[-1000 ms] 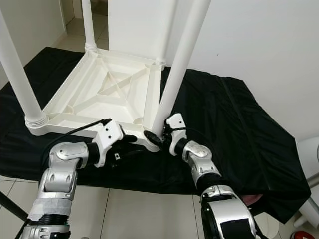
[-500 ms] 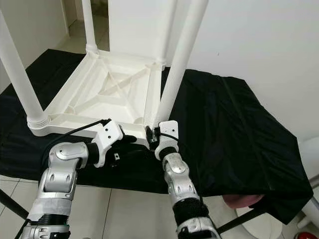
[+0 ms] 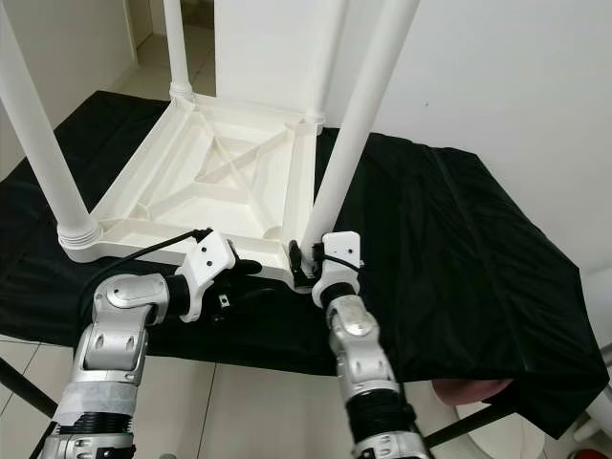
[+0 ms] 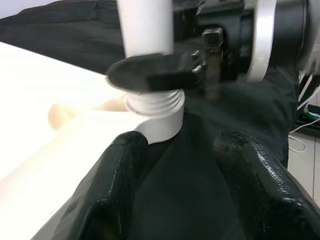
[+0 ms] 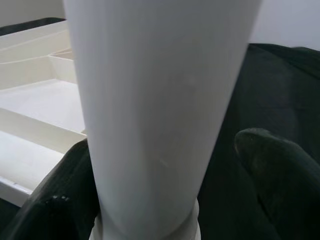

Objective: Building children table

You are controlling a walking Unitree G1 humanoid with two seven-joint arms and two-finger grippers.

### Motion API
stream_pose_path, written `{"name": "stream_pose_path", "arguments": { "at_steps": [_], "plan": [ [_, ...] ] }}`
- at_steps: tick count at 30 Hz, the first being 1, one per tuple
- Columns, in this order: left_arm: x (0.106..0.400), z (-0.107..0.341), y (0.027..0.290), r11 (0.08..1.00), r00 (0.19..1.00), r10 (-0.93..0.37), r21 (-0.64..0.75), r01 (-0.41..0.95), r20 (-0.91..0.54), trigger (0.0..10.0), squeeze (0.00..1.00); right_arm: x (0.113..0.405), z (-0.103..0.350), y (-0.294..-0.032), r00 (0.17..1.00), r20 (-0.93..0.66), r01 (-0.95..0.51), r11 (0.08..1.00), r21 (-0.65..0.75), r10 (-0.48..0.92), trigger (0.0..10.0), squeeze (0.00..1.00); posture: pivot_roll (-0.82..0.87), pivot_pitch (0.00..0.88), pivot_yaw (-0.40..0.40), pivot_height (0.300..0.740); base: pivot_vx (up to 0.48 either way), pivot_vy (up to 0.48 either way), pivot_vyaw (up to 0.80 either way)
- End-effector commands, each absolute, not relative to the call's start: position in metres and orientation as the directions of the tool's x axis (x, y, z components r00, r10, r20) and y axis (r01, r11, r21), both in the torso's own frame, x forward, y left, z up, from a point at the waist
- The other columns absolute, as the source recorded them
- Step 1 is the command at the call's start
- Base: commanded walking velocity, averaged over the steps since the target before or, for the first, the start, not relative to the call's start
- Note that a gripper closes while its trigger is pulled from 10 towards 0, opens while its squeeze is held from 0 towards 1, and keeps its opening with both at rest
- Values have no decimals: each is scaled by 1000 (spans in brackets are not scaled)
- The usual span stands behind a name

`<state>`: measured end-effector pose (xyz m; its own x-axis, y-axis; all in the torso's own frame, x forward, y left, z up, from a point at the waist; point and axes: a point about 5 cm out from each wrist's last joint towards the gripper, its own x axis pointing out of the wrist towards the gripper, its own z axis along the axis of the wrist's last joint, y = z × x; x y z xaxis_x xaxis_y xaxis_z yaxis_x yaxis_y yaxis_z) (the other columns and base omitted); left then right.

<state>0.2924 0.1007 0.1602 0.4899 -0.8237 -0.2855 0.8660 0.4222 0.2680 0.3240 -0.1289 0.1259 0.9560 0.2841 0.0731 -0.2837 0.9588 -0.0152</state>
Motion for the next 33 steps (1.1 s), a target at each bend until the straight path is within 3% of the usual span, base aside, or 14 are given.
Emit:
{"name": "stream_pose_path", "arguments": {
  "at_steps": [1,2,4,6,9,16,24,25,26,27,33],
  "plan": [
    [303,162,106,656,729,-655,329,679,-198,10000,0,325,126,-144,960,72,-273,962,1,272,10000,1000,74,0,-132,740,0,0,0],
    [302,162,106,655,728,-657,328,681,-199,10000,0,327,126,-151,927,60,-370,929,-21,371,10000,0,74,0,-130,740,0,0,0],
    [302,162,106,654,727,-657,328,681,-199,10000,0,328,125,-152,903,51,-425,905,-31,426,10000,0,74,0,-130,740,0,0,0],
    [302,163,106,652,726,-658,331,682,-200,10000,0,329,120,-150,821,9,-570,821,-41,571,10000,0,81,0,-123,740,0,0,0],
    [302,163,107,652,726,-658,333,682,-200,10000,0,329,117,-147,757,-17,-653,755,-57,654,10000,0,81,0,-123,740,0,0,0],
    [304,165,110,655,731,-652,337,677,-202,10000,0,343,120,-136,676,-56,-737,674,-54,734,10000,0,98,0,-112,740,0,0,0],
    [303,166,109,656,733,-651,338,675,-199,10000,0,354,121,-124,662,-86,-749,655,-97,745,10000,0,110,0,-117,740,0,0,0],
    [303,166,109,656,733,-651,339,675,-199,10000,0,354,119,-122,663,-95,-749,654,-106,743,8275,0,113,0,-119,740,0,0,0],
    [303,166,109,656,733,-651,339,675,-199,10000,0,354,119,-122,663,-95,-749,654,-106,743,8275,0,113,0,-119,740,0,0,0],
    [303,166,109,657,733,-650,338,674,-199,10000,0,353,114,-121,663,-120,-749,655,-100,739,0,0,115,0,-122,740,0,0,0],
    [303,166,109,658,734,-650,337,673,-199,10000,0,351,109,-122,662,-136,-749,655,-95,737,0,0,117,0,-127,740,0,0,0]
  ]
}}
